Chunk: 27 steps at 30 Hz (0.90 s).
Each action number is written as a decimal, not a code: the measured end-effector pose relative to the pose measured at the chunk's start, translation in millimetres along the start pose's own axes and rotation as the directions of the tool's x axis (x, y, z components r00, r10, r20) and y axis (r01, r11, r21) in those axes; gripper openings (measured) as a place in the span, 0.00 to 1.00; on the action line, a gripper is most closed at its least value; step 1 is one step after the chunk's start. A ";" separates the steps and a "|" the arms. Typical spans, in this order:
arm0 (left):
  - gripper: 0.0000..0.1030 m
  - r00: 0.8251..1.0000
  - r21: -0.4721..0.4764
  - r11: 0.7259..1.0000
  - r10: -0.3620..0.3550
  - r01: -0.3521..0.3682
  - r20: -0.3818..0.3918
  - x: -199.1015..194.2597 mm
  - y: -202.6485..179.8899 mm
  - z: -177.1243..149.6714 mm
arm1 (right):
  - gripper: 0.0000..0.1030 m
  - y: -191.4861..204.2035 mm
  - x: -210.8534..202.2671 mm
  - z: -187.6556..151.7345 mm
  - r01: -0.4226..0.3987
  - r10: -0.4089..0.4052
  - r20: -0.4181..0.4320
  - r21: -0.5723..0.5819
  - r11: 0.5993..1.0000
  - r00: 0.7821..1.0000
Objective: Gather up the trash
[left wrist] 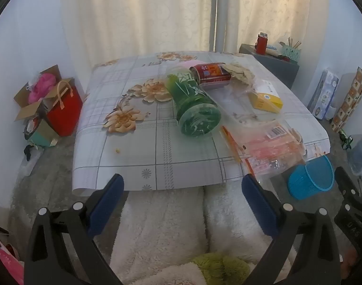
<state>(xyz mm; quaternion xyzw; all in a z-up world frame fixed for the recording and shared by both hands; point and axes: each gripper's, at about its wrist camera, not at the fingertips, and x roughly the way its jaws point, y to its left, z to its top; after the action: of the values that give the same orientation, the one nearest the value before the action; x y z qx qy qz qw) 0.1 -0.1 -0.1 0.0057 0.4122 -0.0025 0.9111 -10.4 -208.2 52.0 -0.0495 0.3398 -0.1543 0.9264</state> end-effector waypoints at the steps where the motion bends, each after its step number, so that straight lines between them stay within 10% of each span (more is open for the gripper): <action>1: 0.95 1.000 -0.002 1.000 -0.002 0.002 0.002 -0.1 0.1 0.0 | 0.92 0.0 0.2 0.0 0.000 0.000 -0.004 0.000 1.000 1.000; 27: 0.95 1.000 -0.004 1.000 -0.002 0.002 -0.003 -0.9 0.2 0.0 | 0.92 -2.1 -0.4 -0.3 0.001 -0.001 0.003 -0.001 1.000 1.000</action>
<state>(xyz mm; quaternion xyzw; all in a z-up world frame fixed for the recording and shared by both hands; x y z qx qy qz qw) -0.5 0.1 0.6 0.0036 0.4134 -0.0024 0.9106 -11.4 -210.0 52.4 -0.0504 0.3386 -0.1545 0.9268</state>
